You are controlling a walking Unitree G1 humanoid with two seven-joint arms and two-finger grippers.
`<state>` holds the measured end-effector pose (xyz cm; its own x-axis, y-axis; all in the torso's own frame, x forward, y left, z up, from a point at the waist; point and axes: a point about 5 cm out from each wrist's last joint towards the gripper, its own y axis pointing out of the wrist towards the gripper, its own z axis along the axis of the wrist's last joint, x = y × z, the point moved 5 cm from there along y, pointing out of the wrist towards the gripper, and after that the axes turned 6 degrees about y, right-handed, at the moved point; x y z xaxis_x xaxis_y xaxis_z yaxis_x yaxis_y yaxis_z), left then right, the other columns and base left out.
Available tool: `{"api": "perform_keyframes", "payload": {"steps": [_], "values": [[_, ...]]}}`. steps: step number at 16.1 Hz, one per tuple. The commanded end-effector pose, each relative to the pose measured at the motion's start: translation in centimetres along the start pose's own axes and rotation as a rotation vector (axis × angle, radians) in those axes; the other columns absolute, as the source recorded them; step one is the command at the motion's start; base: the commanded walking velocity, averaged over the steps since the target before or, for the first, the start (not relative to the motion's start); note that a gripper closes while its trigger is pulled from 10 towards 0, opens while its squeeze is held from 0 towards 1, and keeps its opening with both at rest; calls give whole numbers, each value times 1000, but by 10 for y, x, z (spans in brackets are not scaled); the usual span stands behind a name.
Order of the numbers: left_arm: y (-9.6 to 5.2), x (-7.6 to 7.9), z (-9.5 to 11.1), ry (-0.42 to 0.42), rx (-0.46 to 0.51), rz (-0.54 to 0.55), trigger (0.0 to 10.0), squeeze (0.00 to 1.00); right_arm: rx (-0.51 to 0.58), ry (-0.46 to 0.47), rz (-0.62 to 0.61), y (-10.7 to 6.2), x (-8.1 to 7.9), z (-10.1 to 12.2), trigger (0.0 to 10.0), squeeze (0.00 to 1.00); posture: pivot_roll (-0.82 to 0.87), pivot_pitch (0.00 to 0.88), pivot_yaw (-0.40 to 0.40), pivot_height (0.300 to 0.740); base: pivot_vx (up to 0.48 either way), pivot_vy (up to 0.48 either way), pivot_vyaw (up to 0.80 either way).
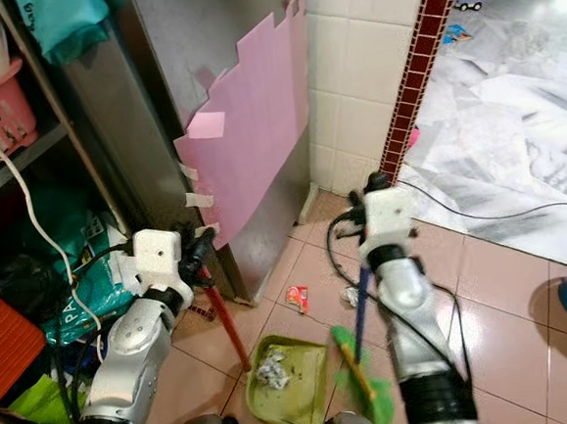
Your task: Sweep floor
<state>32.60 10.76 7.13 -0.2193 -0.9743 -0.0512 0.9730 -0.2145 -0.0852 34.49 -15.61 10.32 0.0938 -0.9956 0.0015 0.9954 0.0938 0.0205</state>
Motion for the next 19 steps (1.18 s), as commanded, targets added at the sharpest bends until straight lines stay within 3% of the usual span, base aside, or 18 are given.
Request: {"api": "perform_keyframes", "payload": {"steps": [1,3,5,7,9,11,13,15,18,19], "values": [[-1,-15,16,25,70,50,10000,0,48,-29,35,10,-8,13,10000,0,-25,0,62,740,0,0,0],[-1,-16,15,39,62,40,10000,0,95,-66,58,24,-8,28,10000,0,-21,0,69,740,0,0,0],[-1,-16,14,27,58,29,10000,0,57,-37,25,38,6,30,10000,0,-22,0,71,740,0,-146,-659],[0,-15,13,15,57,30,10000,0,32,-19,14,35,8,22,10000,0,-21,0,71,740,0,-319,-800],[-1,-9,12,5,55,3,10000,0,-32,-20,77,13,-10,-5,10000,0,-27,0,76,740,0,-163,-800],[-2,-4,11,4,51,-20,10000,0,-42,-10,93,4,-20,-15,10000,0,-31,0,76,740,0,-366,-800],[-3,-2,11,1,54,-32,10000,0,-15,57,28,9,-19,-12,10000,0,-25,0,61,740,0,-418,-800],[-2,0,12,-1,58,-32,10000,0,15,68,-3,14,-17,-6,10000,0,-21,0,54,740,0,-418,-800],[4,3,19,-9,77,-29,10000,0,21,146,-162,17,9,-3,10000,0,-33,0,55,740,0,-382,-560],[5,4,20,-5,79,-31,10000,0,31,133,-152,16,10,-1,10000,0,-38,0,58,740,0,-296,0]]}}
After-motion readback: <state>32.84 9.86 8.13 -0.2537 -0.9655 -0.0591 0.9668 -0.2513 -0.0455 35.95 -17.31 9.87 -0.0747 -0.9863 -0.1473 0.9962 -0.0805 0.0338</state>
